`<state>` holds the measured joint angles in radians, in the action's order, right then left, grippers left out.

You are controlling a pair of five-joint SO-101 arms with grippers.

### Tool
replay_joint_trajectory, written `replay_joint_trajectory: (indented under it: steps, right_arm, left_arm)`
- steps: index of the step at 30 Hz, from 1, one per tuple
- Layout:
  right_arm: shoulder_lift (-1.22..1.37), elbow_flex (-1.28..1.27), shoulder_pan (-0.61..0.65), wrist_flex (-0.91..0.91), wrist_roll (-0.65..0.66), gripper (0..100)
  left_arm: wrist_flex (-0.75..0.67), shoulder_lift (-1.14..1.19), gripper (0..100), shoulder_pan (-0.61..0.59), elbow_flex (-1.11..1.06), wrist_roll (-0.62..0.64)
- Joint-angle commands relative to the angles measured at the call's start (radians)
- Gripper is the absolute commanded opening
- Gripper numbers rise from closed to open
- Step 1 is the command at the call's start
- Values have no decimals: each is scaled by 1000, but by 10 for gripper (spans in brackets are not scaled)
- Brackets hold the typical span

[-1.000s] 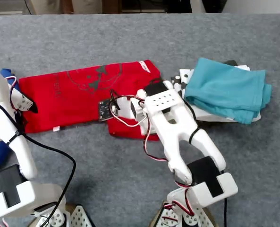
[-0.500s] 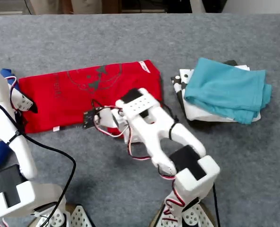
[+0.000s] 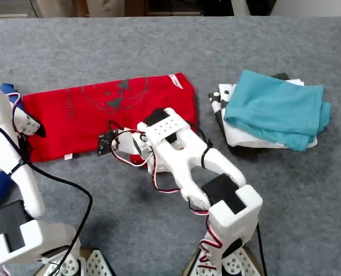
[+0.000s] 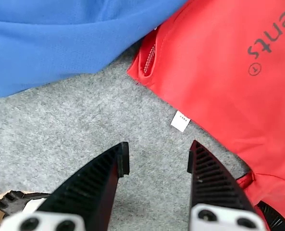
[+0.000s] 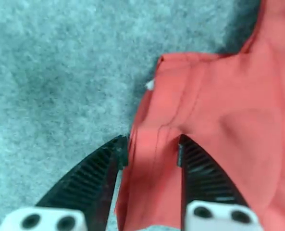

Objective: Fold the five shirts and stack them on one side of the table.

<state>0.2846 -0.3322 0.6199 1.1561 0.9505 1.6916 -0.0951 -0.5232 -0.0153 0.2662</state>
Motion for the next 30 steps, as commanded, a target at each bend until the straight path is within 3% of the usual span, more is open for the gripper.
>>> replay_joint_trajectory:
  steps: [1,4,13,19,21,24,30]
  right_arm:
    - [7,19,-13,-15,-14,83]
    - [7,21,-30,-28,-15,2]
    - [7,21,-39,-29,-15,17]
    - [8,18,-42,18,-15,272]
    - [8,10,-39,15,-11,295]
    - [10,10,-38,14,-8,248]
    - [36,28,-41,6,-21,22]
  left_arm:
    - [9,-4,211,-11,37,-11]
    - [9,-4,211,-11,37,-11]
    - [9,-4,211,-11,37,-12]
    - [11,-4,211,-11,37,-12]
    - [11,-4,211,-11,37,-12]
    - [11,-4,211,-11,37,-12]
    - [34,-4,211,-12,40,-12]
